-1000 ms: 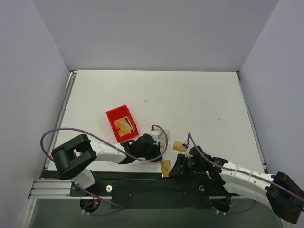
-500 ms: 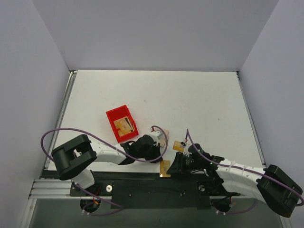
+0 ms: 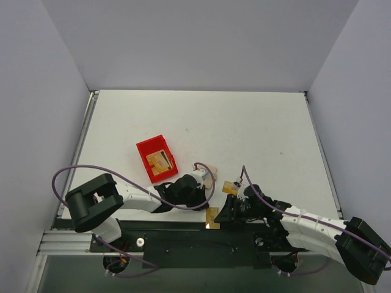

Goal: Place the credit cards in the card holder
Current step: Pick up the credit card at the corner of the board.

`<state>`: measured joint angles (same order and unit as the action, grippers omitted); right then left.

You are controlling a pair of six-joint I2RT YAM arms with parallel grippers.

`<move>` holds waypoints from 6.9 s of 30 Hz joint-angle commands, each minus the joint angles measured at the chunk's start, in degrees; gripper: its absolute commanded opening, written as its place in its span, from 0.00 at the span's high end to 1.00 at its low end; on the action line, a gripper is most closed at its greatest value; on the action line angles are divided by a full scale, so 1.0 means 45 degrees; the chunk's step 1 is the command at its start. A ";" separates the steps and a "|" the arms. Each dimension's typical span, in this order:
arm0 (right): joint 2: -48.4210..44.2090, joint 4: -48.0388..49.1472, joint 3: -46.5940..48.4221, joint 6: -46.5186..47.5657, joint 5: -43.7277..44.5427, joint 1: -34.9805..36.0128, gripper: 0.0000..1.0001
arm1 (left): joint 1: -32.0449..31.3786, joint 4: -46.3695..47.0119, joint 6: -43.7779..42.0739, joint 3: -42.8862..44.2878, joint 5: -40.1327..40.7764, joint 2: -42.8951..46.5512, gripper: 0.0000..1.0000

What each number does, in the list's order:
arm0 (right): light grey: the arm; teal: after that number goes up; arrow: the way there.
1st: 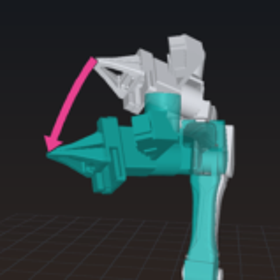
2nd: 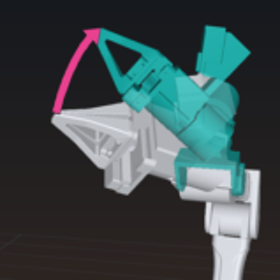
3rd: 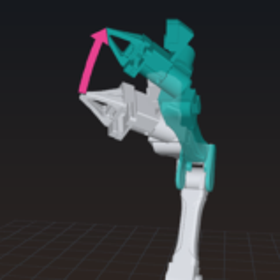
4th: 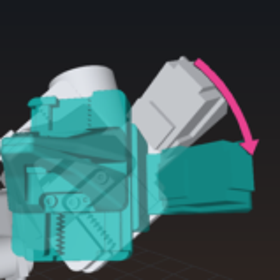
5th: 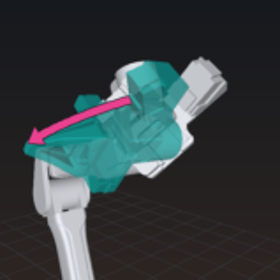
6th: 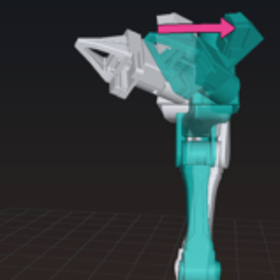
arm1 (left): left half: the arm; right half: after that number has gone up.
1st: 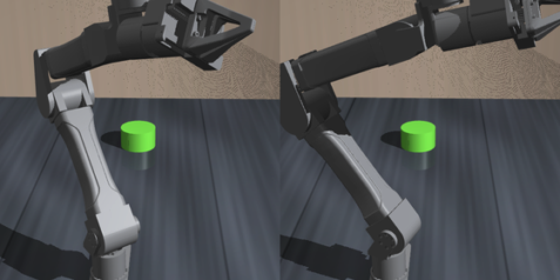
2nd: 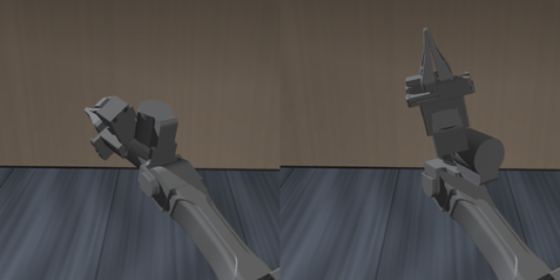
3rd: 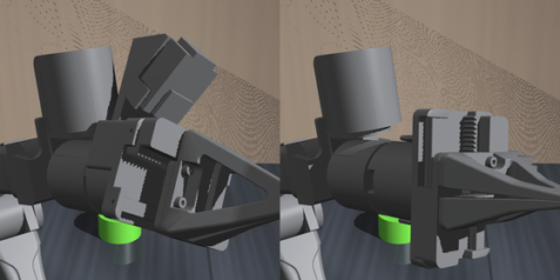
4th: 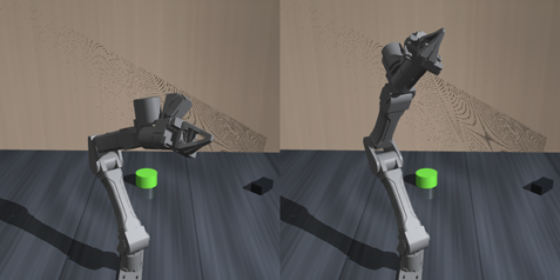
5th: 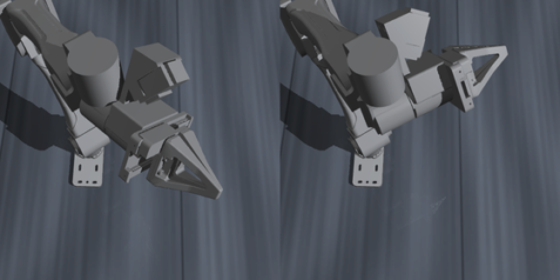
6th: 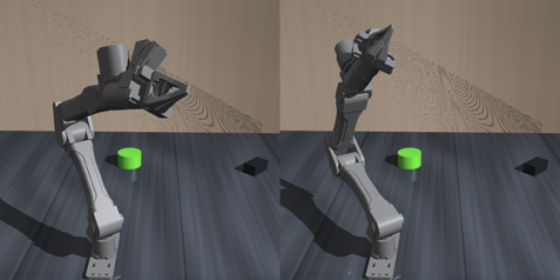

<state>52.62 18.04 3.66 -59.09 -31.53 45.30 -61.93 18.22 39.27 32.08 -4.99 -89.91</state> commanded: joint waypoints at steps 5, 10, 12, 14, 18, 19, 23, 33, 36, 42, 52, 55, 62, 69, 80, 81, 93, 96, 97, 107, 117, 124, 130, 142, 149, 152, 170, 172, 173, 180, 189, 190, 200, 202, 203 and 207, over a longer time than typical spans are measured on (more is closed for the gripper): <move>0.0143 -0.0826 -0.0735 0.0338 0.1187 -0.0203 0.58 | -0.0163 -0.0454 0.0161 -0.0409 0.0231 0.0409 0.96; 0.0007 -0.1430 -0.0735 0.0455 0.1128 -0.0184 0.58 | -0.0163 -0.0572 0.0258 -0.0487 0.0387 0.0585 0.96; -0.0130 -0.1490 -0.0735 0.0456 0.1031 -0.0164 0.58 | -0.0163 -0.0591 0.0278 -0.0507 0.0426 0.0585 0.97; -0.0228 -0.1645 -0.0735 0.0494 0.0971 -0.0086 0.58 | -0.0163 -0.0630 0.0278 -0.0487 0.0465 0.0604 0.97; -0.0502 -0.1920 -0.0735 0.0397 0.1399 0.0168 0.59 | -0.0163 -0.0630 0.0278 -0.0409 0.0466 0.0546 0.97; -0.0521 -0.1862 -0.0735 0.0339 0.1440 0.0187 0.58 | -0.0163 -0.0650 0.0278 -0.0409 0.0465 0.0469 0.97; -0.0074 -0.1432 -0.0735 0.0182 0.1576 0.0363 0.59 | -0.0163 -0.0728 0.0278 -0.0409 0.0426 0.0468 0.97; 0.2173 0.0637 -0.0599 0.0299 0.1460 0.0559 0.59 | -0.0183 -0.0943 0.0317 -0.0506 0.0446 0.0683 0.97; 0.2718 0.0912 -0.0424 0.0377 0.1459 0.0559 0.62 | -0.0183 -0.1021 0.0337 -0.0526 0.0485 0.0741 0.98; 0.2916 0.0913 -0.0345 0.0455 0.1576 0.0539 0.75 | -0.0183 -0.1002 0.0317 -0.0487 0.0504 0.0703 0.98; 0.0617 -0.1252 0.0260 0.1100 0.2766 0.0539 1.00 | -0.0125 -0.1643 0.0649 -0.0138 0.1674 0.1929 0.94; -0.0517 -0.1723 0.0649 0.1294 0.3060 0.0519 1.00 | 0.0070 -0.2482 0.0552 0.0371 0.2493 0.3061 0.77; -0.1283 -0.2661 0.2113 0.2173 0.3413 0.0032 1.00 | 0.1241 -0.2955 0.0415 0.0666 0.2752 0.5563 0.52; -0.0952 -0.2604 0.3970 0.3365 0.3082 -0.0339 1.00 | 0.3312 -0.2175 0.0240 0.0548 0.0389 0.7185 0.40; -0.0738 0.1708 0.3914 0.2040 -0.0842 -0.2662 1.00 | 0.4952 0.0381 0.1175 0.0002 -0.2265 0.8669 0.27; -0.0678 0.2757 0.3778 0.1554 -0.1522 -0.2973 1.00 | 0.5070 0.0617 0.1273 -0.0115 -0.2424 0.8710 0.26; 0.0279 0.7708 0.3601 -0.0520 -0.4224 -0.3328 1.00 | 0.5579 0.2630 0.2133 -0.0760 -0.4338 0.8066 0.25; 0.0240 0.7671 0.3659 -0.0521 -0.4321 -0.3328 1.00 | 0.5559 0.3389 0.2464 -0.0974 -0.4632 0.7813 0.25; 0.0240 0.7670 0.3678 -0.0541 -0.4302 -0.3328 1.00 | 0.5559 0.3548 0.2562 -0.0995 -0.4787 0.7773 0.25; 0.0357 0.7748 0.3640 -0.0716 -0.4653 -0.3309 1.00 | 0.5540 0.5736 0.3852 -0.1523 -0.5687 0.7206 0.27; 0.0650 0.7494 0.3874 -0.0658 -0.4868 -0.3231 1.00 | 0.5481 0.6498 0.4126 -0.1327 -0.6097 0.6601 0.44; 0.0768 0.7456 0.3952 -0.0638 -0.4888 -0.3152 1.00 | 0.5384 0.6654 0.4106 -0.1230 -0.6292 0.6405 0.61; 0.0787 0.7280 0.3991 -0.0560 -0.4849 -0.3172 1.00 | 0.5325 0.6908 0.4165 -0.1171 -0.6507 0.6249 0.75; -0.0264 0.5351 0.4206 0.0883 -0.4032 -0.3172 0.64 | 0.5286 0.6675 0.4125 -0.1288 -0.6430 0.6190 1.00; -0.1400 0.4350 0.4420 0.2291 -0.2604 -0.3172 0.51 | 0.5266 0.6830 0.4419 -0.1132 -0.6643 0.5996 1.00; -0.1265 0.4641 0.4596 0.2369 -0.2408 -0.3191 0.51 | 0.5266 0.6986 0.4574 -0.1112 -0.6703 0.5820 1.00; -0.0581 0.5990 0.4518 0.1804 -0.1978 -0.3191 0.69 | 0.4895 0.7709 0.4907 -0.0937 -0.7133 0.5292 1.00; -0.0463 0.6166 0.4538 0.1647 -0.2173 -0.3172 0.71 | 0.4876 0.7729 0.4868 -0.0917 -0.7113 0.5273 1.00; -0.0386 0.6263 0.4519 0.1511 -0.2212 -0.3152 0.72 | 0.4857 0.7729 0.4868 -0.0898 -0.7113 0.5292 1.00; -0.0111 0.6401 0.4597 0.1353 -0.2466 -0.3094 0.73 | 0.4895 0.7671 0.4848 -0.0858 -0.6937 0.5331 1.00; -0.0092 0.6166 0.4636 0.1451 -0.2603 -0.3094 0.71 | 0.4954 0.7397 0.4809 -0.0722 -0.6586 0.5351 1.00; -0.0111 0.6147 0.4655 0.1471 -0.2603 -0.3094 0.71 | 0.4993 0.7378 0.4809 -0.0702 -0.6585 0.5331 1.00; -0.0190 0.5990 0.4597 0.1627 -0.2545 -0.3074 0.72 | 0.5149 0.7221 0.4809 -0.0604 -0.6683 0.5214 1.00; -0.0209 0.5971 0.4597 0.1627 -0.2506 -0.3094 0.73 | 0.5149 0.7240 0.4809 -0.0604 -0.6722 0.5156 1.00; -0.0228 0.5971 0.4597 0.1647 -0.2486 -0.3113 0.75 | 0.5130 0.7241 0.4809 -0.0624 -0.6722 0.5155 1.00; -0.0112 0.5932 0.4655 0.1627 -0.2525 -0.3113 0.82 | 0.5130 0.7241 0.4809 -0.0663 -0.6684 0.5136 1.00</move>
<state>52.36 42.39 22.20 -52.80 -41.80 31.18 -39.16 48.49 61.21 26.37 -35.16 -66.78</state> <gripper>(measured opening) 0.205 0.025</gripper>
